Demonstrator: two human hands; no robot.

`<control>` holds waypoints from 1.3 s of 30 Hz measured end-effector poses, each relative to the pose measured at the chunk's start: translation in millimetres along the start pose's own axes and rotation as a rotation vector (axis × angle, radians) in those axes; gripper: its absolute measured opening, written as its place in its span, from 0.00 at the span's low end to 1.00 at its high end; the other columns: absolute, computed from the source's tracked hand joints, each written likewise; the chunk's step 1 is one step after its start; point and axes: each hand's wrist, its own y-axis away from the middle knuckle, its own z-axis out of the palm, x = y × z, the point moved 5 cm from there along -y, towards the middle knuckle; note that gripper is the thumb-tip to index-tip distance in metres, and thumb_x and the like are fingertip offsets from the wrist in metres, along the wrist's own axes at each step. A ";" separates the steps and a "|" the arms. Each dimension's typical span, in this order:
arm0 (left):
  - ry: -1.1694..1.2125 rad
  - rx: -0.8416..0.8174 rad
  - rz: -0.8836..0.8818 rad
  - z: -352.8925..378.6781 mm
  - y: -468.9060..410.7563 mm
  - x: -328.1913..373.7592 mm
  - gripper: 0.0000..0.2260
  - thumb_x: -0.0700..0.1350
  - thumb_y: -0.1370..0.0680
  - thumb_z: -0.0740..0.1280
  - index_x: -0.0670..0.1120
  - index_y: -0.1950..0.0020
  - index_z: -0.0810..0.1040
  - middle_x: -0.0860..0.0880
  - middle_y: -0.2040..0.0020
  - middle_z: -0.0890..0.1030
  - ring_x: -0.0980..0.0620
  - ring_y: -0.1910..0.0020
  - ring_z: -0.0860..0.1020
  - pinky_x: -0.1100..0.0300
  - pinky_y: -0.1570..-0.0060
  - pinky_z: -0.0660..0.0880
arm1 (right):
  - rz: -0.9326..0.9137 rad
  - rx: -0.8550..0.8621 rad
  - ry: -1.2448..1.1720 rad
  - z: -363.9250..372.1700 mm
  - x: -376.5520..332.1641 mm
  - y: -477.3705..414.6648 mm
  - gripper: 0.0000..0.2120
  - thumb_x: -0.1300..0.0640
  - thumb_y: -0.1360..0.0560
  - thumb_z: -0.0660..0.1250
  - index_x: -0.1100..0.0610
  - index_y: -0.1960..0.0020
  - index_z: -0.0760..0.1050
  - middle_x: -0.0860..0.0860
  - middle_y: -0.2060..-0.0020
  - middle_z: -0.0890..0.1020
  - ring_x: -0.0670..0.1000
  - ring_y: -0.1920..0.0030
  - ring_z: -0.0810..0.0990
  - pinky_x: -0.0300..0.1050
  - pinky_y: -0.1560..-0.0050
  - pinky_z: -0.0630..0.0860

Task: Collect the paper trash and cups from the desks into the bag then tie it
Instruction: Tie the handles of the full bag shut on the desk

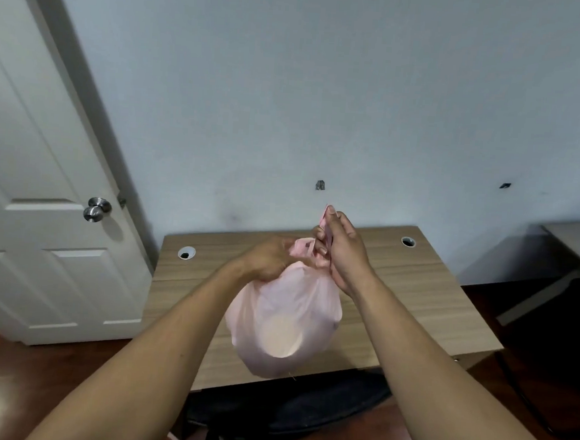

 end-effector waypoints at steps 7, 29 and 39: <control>-0.271 0.082 -0.042 14.8 -20.1 -30.7 0.19 0.62 0.24 0.79 0.46 0.59 0.86 0.54 0.64 0.82 0.52 0.61 0.78 0.57 0.53 0.75 | 0.017 -0.005 -0.169 3.4 8.1 -1.2 0.16 0.48 0.12 0.66 0.51 0.57 0.73 0.54 0.61 0.74 0.53 0.65 0.71 0.48 0.61 0.71; 0.773 0.338 -0.069 -20.2 -4.0 -53.5 0.22 0.61 0.14 0.66 0.46 0.30 0.83 0.55 0.68 0.55 0.57 0.73 0.54 0.64 0.75 0.54 | 0.075 0.201 -0.218 -35.4 28.0 -5.5 0.19 0.51 0.10 0.60 0.53 0.59 0.71 0.53 0.67 0.80 0.56 0.63 0.80 0.49 0.54 0.81; 1.232 0.423 0.059 -32.8 -16.9 -42.2 0.25 0.65 0.13 0.54 0.45 0.45 0.76 0.54 0.72 0.57 0.56 0.76 0.58 0.63 0.75 0.60 | -0.055 -0.261 0.925 2.7 28.9 11.9 0.18 0.35 0.31 0.83 0.47 0.52 0.87 0.41 0.72 0.75 0.41 0.70 0.69 0.43 0.65 0.66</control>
